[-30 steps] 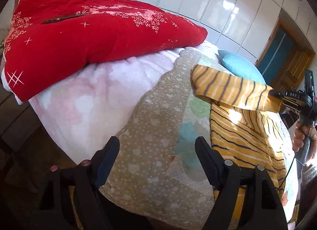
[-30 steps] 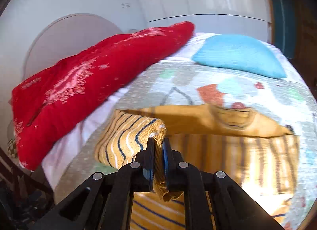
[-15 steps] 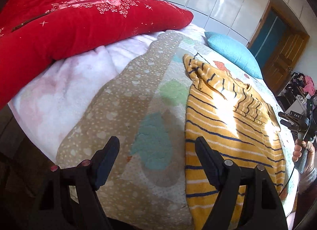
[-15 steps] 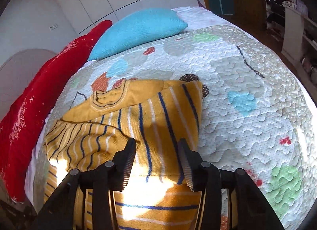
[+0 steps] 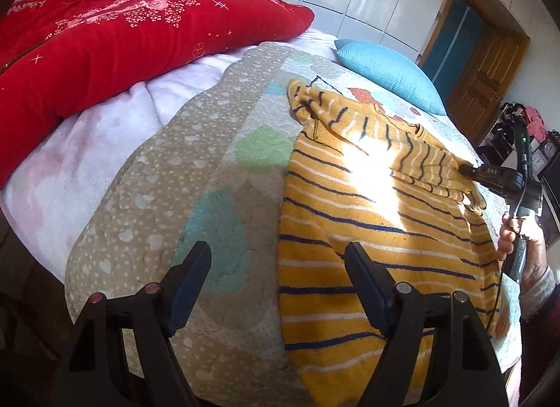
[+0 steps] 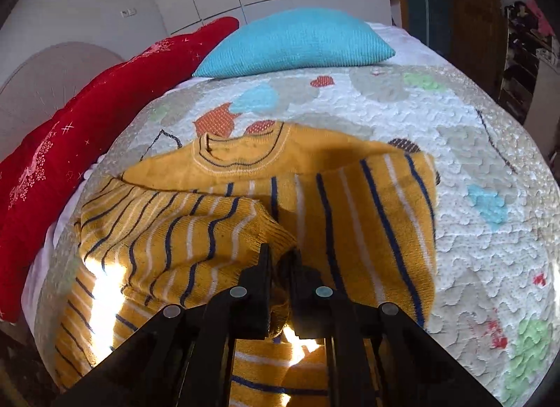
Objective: Fold small clothes
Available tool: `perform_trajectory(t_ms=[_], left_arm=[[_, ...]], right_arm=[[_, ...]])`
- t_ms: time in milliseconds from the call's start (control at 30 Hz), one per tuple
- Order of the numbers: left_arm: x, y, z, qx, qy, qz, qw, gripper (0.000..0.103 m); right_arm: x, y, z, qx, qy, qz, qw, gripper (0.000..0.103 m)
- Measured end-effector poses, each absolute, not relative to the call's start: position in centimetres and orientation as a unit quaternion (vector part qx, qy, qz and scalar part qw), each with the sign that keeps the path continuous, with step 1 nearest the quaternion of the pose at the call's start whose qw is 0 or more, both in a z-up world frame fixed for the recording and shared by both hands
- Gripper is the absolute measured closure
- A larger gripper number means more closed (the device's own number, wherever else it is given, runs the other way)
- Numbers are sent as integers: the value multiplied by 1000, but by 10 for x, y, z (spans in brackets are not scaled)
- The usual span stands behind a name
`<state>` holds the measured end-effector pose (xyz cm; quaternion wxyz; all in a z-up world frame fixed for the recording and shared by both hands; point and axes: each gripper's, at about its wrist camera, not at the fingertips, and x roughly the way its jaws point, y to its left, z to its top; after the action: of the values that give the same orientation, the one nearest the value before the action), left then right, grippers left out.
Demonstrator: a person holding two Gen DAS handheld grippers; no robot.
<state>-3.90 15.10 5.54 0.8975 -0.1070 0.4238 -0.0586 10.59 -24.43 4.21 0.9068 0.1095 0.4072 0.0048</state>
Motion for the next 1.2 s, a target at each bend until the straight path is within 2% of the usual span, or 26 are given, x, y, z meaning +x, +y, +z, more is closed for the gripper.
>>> perform_trajectory(t_ms=[133,233,267,300,333,400,533,600,700,767,867,1000,1067,1133,1167,1200], left_arm=[[-33,160,50,-122,429,-53,894,26],[-31,161,49,-122,429,-51,893,26],[-31,161,49,-121,430,-52,893,26],[-31,160,49,-118,429,-53,894,26],[-32,159,49,-115,429,-54,894,26],[-32,157,47,-105,431,-56,894,26],[-33,150,42,-89,429,-76,895,24],[-34,146,39,-85,433,-92,893,20],[-38,141,32,-73,452,-105,883,19],[-41,143,25,-89,467,-107,873,20],[-49,145,21,-111,464,-99,873,20],[-56,132,21,-105,469,-106,870,20],[-61,123,21,-104,471,-120,868,33],[-68,115,20,-91,471,-122,869,53],[-71,113,21,-83,468,-118,872,58],[-74,112,21,-84,468,-124,871,70]], right_arm=[[116,-270,50,88,405,-66,907,94],[135,-288,24,78,471,-94,873,87],[133,-292,23,83,471,-93,873,85],[125,-294,28,88,460,-90,879,78],[115,-296,34,95,447,-88,885,67],[91,-300,47,117,432,-66,892,54],[38,-305,59,123,431,-32,894,53],[9,-310,63,80,433,-43,897,52],[-35,-327,64,-42,435,-143,888,43],[-61,-345,60,-72,441,-188,875,43],[-100,-360,52,18,453,-132,882,43],[-127,-327,28,118,455,-18,882,43],[-128,-299,17,160,452,37,877,43],[-126,-274,8,175,450,68,873,43],[-124,-263,3,174,452,74,872,43],[-125,-251,-1,169,451,75,873,42]])
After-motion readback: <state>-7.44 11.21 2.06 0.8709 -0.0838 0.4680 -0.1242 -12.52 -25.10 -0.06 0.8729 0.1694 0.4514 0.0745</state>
